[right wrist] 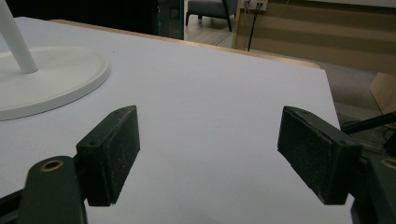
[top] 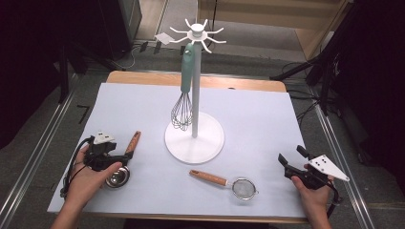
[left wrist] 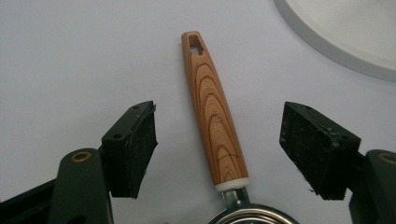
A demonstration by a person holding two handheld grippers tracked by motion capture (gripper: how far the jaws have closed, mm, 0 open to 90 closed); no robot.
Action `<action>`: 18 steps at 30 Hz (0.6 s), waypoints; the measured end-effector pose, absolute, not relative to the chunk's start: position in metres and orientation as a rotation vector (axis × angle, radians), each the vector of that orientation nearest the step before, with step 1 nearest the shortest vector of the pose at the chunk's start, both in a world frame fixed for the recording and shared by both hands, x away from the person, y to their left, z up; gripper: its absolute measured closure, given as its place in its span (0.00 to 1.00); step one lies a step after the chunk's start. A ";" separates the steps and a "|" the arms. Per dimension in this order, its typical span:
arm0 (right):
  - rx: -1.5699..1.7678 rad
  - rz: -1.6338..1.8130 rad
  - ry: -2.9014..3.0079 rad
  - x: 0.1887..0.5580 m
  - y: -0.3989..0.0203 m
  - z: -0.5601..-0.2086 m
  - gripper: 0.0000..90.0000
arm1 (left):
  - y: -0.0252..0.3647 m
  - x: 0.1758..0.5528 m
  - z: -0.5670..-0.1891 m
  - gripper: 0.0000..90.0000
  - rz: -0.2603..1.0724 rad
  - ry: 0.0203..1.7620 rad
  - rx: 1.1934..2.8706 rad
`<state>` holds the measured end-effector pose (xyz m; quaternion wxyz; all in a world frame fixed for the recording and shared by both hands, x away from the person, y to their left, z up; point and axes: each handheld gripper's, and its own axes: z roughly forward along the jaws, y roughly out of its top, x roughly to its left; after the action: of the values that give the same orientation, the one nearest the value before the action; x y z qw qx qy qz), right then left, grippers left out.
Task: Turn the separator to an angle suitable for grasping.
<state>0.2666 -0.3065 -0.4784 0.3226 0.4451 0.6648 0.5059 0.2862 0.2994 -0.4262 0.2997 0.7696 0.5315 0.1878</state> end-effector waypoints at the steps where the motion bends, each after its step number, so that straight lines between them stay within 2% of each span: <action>1: 1.168 1.328 1.745 0.267 -0.307 -0.478 0.24 | 0.299 0.286 -0.426 0.33 0.499 1.411 2.043; 6: 1.168 1.326 1.745 0.267 -0.307 -0.478 0.25 | 0.297 0.288 -0.424 0.36 0.489 1.411 2.043; 11: 1.111 1.252 1.832 0.269 -0.297 -0.476 0.38 | 0.302 0.288 -0.428 0.36 0.502 1.404 2.005; 15: 1.103 1.285 1.869 0.270 -0.291 -0.471 0.40 | 0.308 0.286 -0.428 0.34 0.489 1.388 1.952; 18: 1.030 1.335 1.951 0.270 -0.280 -0.459 0.41 | 0.316 0.284 -0.428 0.31 0.540 1.342 1.906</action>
<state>0.2701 -0.2795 -0.4588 0.2777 0.3837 0.7268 0.4973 0.2840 0.3162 -0.4276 0.3658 0.7414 0.5219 0.2101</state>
